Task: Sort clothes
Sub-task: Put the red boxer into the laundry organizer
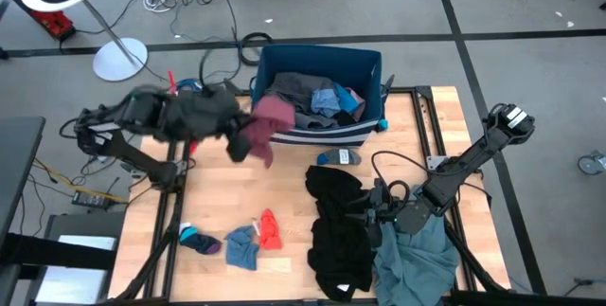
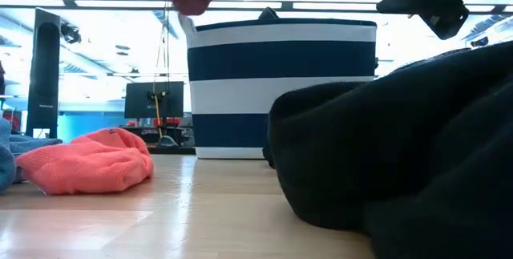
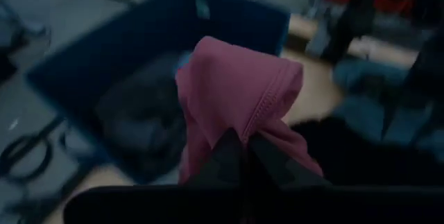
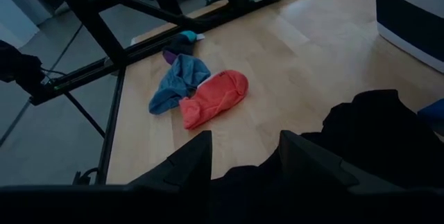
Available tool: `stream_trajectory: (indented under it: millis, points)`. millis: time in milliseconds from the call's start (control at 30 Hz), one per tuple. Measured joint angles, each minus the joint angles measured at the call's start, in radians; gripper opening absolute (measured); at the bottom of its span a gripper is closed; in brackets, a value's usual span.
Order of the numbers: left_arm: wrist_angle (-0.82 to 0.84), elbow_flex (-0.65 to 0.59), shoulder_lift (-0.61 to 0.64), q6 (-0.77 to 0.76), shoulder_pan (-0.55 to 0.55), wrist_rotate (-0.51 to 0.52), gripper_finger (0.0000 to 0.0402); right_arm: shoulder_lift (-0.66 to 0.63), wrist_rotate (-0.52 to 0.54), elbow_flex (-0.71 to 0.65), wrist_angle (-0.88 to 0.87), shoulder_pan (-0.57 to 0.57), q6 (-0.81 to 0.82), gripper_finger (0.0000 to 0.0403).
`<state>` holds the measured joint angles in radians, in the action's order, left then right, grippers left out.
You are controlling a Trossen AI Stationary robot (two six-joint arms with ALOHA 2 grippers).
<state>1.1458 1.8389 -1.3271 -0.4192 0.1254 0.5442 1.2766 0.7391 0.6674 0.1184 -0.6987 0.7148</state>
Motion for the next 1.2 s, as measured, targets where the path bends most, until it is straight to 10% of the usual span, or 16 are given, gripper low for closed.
stream_trajectory:
  millis: [733,1200]
  points:
    - [-0.717,0.060,-0.412,0.284,-0.534,-0.655,0.0010,0.000,0.005,0.000,-0.018,0.005,-0.012,0.0170]
    - [-0.663,0.060,-0.577,0.277,-0.569,-0.652,0.0046,0.000,0.004,0.000,-0.034,0.006,-0.019,0.0170]
